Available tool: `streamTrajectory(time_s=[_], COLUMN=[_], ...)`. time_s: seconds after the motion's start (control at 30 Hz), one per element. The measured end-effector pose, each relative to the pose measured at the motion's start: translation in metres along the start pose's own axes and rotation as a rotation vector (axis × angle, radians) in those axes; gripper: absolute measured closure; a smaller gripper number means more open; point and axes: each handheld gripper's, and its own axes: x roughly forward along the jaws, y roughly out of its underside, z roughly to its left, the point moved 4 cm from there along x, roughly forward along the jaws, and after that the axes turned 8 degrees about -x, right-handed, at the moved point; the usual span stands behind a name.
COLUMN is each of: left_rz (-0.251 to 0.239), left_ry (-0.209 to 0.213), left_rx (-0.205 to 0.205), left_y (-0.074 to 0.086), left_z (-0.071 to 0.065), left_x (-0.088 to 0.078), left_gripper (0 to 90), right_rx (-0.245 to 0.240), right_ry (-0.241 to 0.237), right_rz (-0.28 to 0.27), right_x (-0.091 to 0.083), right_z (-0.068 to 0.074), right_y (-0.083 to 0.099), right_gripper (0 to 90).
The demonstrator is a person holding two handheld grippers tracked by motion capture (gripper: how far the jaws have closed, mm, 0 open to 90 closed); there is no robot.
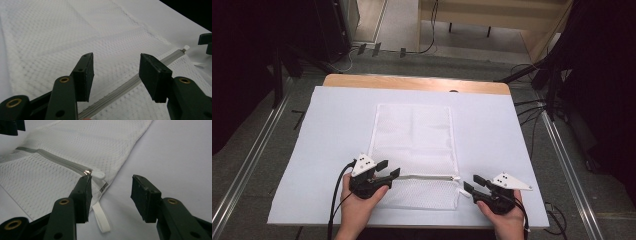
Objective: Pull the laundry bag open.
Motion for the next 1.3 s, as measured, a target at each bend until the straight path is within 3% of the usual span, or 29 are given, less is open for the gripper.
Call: streamTrajectory(time_s=[0.13,0.33,0.57,0.73,0.8,0.83,0.87,1.0,1.03,1.2,1.3], left_rz=[0.019,0.043,0.073,0.085,0.093,0.093,0.094,0.088,0.089,0.098,0.113], left_ry=[0.033,0.069,0.110,0.114,0.113,0.113,0.115,0.118,0.119,0.121,0.126], left_rx=[0.009,0.040,0.052,0.064,0.069,0.069,0.066,0.062,0.063,0.068,0.087], left_y=[0.003,0.008,0.013,0.015,0.016,0.016,0.016,0.016,0.016,0.018,0.021], left_z=[-0.013,-0.030,-0.043,-0.047,-0.047,-0.047,-0.047,-0.048,-0.048,-0.051,-0.058], left_x=[0.009,0.019,0.032,0.036,0.037,0.037,0.038,0.036,0.036,0.038,0.043], left_gripper=[46.9,48.0,51.1,52.0,51.9,51.9,51.8,51.8,51.8,51.2,51.5], right_rx=[-0.010,-0.001,0.015,-0.001,-0.001,-0.001,-0.018,-0.065,-0.097,-0.078,-0.098], right_ry=[-0.006,-0.027,-0.054,-0.065,-0.035,-0.035,-0.005,-0.004,0.019,0.056,0.100], right_rz=[0.006,0.009,0.043,0.057,0.066,0.066,0.078,0.121,0.134,0.141,0.147], right_x=[0.002,0.003,0.011,0.016,0.022,0.022,0.028,0.035,0.036,0.037,0.037], right_z=[0.000,0.000,0.004,0.012,0.016,0.016,0.019,0.027,0.030,0.030,0.032], right_y=[0.000,0.004,0.003,0.002,0.001,0.001,0.001,0.002,0.003,0.003,0.003], right_gripper=[52.8,59.9,52.6,50.0,42.9,42.9,42.6,43.1,44.6,53.4,60.6])
